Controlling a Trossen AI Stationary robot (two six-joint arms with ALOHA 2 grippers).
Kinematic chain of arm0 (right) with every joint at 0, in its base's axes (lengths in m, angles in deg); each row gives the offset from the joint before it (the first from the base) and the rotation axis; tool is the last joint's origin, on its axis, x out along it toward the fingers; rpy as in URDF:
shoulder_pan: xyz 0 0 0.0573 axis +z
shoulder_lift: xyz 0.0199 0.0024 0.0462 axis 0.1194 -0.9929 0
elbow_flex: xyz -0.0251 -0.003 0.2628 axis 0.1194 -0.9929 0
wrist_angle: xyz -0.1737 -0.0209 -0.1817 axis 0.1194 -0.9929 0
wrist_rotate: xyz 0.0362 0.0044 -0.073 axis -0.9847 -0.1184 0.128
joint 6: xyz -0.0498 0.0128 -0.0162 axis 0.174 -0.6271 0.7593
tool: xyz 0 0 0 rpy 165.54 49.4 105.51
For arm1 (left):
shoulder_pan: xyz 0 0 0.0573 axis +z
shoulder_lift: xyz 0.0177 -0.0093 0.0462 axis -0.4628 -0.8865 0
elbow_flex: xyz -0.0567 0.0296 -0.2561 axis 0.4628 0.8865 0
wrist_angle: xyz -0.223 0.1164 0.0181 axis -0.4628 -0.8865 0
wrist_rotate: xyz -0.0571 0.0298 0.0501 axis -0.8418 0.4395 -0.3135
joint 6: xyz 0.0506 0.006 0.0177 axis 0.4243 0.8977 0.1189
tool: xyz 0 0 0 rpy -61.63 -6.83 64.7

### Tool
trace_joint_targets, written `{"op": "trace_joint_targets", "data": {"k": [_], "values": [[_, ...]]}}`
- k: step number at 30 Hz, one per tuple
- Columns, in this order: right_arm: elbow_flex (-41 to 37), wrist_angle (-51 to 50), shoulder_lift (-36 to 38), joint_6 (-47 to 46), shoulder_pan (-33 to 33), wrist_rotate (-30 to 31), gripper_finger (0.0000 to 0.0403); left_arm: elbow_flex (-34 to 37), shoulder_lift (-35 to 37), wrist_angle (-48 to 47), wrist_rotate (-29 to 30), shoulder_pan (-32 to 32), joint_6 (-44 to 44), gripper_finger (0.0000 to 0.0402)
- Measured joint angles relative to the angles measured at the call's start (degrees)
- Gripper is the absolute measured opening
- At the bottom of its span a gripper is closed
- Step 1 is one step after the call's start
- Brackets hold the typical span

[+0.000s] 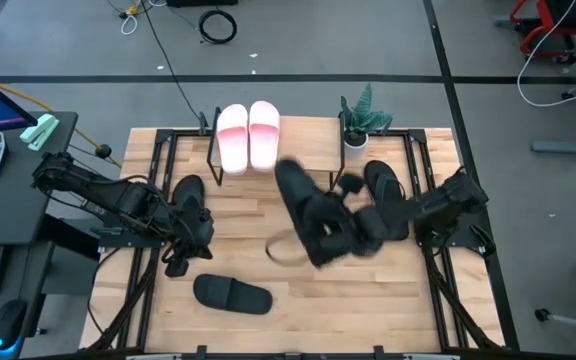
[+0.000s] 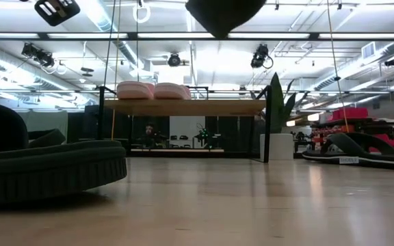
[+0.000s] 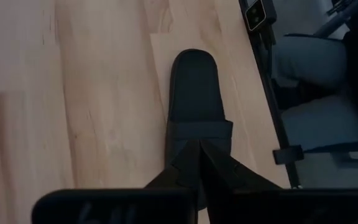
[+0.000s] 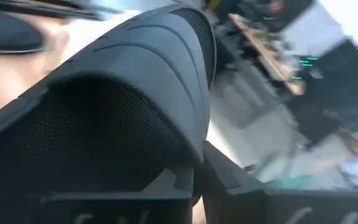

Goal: Pick and place slides into the shelf
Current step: Put the right black slipper on the shelf

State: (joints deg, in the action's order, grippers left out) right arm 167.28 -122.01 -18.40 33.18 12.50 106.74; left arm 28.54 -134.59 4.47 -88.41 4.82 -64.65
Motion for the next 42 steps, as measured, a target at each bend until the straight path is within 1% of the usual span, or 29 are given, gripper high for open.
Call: {"op": "trace_joint_targets", "data": {"k": [3, 6, 11, 13, 15, 18, 21, 25, 29, 33, 37, 42], "values": [[2.1, 0.1, 0.1, 3.7, -6.8, 1.5, 0.0012, 0.0, 0.0, 0.0, 0.0, 0.0, -2.1, 0.0022], [2.2, 0.1, 0.1, 7.1, -14.6, 0.8, 0.0013, 0.0, 0.0, 0.0, 0.0, 0.0, -2.8, 0.002], [1.0, 0.0, 0.0, 10.6, -26.2, -5.9, 0.0009, 0.0, 0.0, 0.0, 0.0, 0.0, -2.5, 0.0009], [0.8, 0.0, 0.0, 12.6, -29.3, -7.9, 0.001, 0.0, 0.0, 0.0, 0.0, 0.0, -2.5, 0.0007], [0.5, 0.1, 0.0, 14.5, -31.5, -8.6, 0.0012, 0.0, 0.0, 0.0, 0.0, 0.0, -2.5, 0.0007], [0.1, 0.2, 0.0, 15.7, -33.5, -9.3, 0.0012, 0.0, 0.0, 0.0, 0.2, 0.0, -2.5, 0.0012], [-0.9, 0.4, 0.0, 15.8, -34.7, -10.3, 0.001, 0.0, 0.0, 0.0, 2.5, 0.0, -2.5, 0.002], [-4.0, 3.7, 0.0, 17.4, -36.0, -10.3, 0.0014, 0.0, 0.0, 0.0, 4.8, 0.0, -2.5, 0.0021], [-7.1, 8.0, 0.0, 20.5, -36.9, -10.2, 0.0011, 0.0, 0.0, 0.0, 4.9, 0.0, -2.8, 0.0012], [-8.7, 9.7, 0.0, 21.2, -37.7, -10.3, 0.001, 0.0, 0.0, 0.0, 4.9, 0.0, -4.0, 0.0008], [-10.0, 10.4, 0.0, 22.3, -38.2, -11.1, 0.0014, 0.0, 0.0, 0.0, 4.9, 0.0, -4.0, 0.0016], [-12.2, 11.1, 0.0, 23.8, -38.8, -11.8, 0.0009, 0.0, 0.0, 0.0, 4.9, 0.0, -4.0, 0.0022]]}}
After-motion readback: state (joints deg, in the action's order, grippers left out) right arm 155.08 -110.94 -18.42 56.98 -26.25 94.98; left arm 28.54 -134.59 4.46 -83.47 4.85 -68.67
